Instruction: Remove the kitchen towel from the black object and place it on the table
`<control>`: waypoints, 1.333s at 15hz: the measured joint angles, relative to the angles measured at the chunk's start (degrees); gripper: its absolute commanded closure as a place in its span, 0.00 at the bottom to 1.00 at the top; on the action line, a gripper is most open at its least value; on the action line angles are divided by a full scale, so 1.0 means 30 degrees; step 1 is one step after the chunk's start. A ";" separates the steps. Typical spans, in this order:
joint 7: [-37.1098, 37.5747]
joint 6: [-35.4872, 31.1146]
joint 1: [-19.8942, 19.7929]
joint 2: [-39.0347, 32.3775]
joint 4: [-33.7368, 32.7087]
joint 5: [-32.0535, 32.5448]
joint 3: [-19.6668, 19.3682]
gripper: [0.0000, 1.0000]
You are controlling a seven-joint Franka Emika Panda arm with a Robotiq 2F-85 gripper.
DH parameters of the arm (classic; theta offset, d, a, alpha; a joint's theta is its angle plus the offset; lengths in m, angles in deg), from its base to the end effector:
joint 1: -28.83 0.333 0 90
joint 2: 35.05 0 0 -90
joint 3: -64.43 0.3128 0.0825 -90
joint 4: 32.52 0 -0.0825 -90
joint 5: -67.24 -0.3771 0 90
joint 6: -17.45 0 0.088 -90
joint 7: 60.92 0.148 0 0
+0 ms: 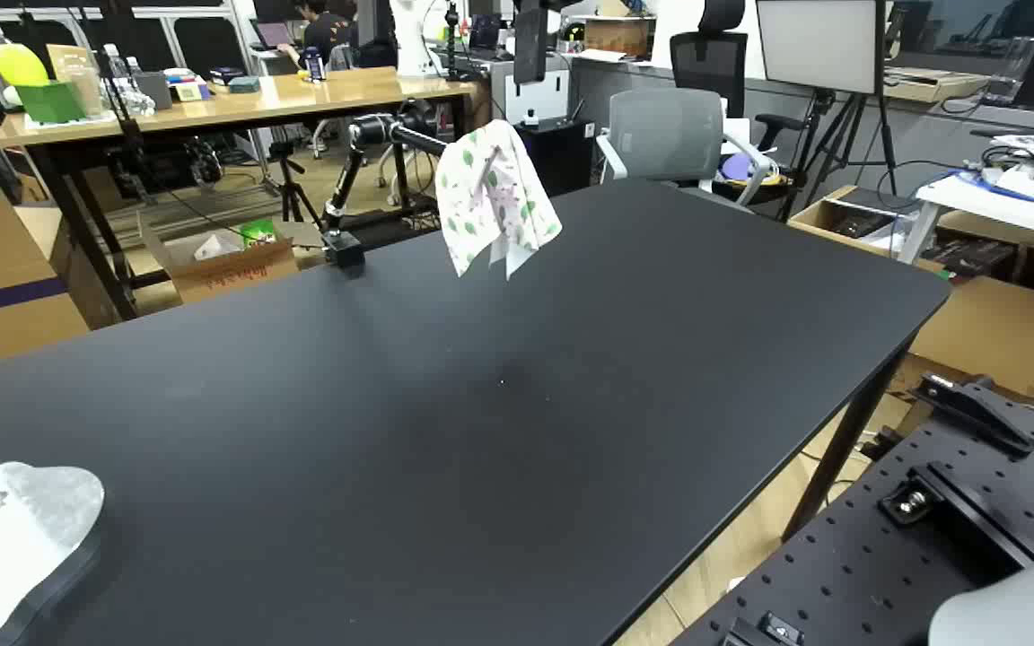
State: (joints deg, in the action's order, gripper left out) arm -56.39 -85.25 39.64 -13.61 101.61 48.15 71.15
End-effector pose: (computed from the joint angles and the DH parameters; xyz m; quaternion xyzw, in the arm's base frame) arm 0.3750 0.1622 0.4275 -0.9853 -0.0555 0.1100 0.1183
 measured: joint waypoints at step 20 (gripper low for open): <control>0.1118 -0.3333 -0.2814 -0.0035 0.0282 0.6009 0.0071 0.00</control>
State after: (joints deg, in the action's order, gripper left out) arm -53.03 -95.25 31.20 -13.71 102.45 66.18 71.36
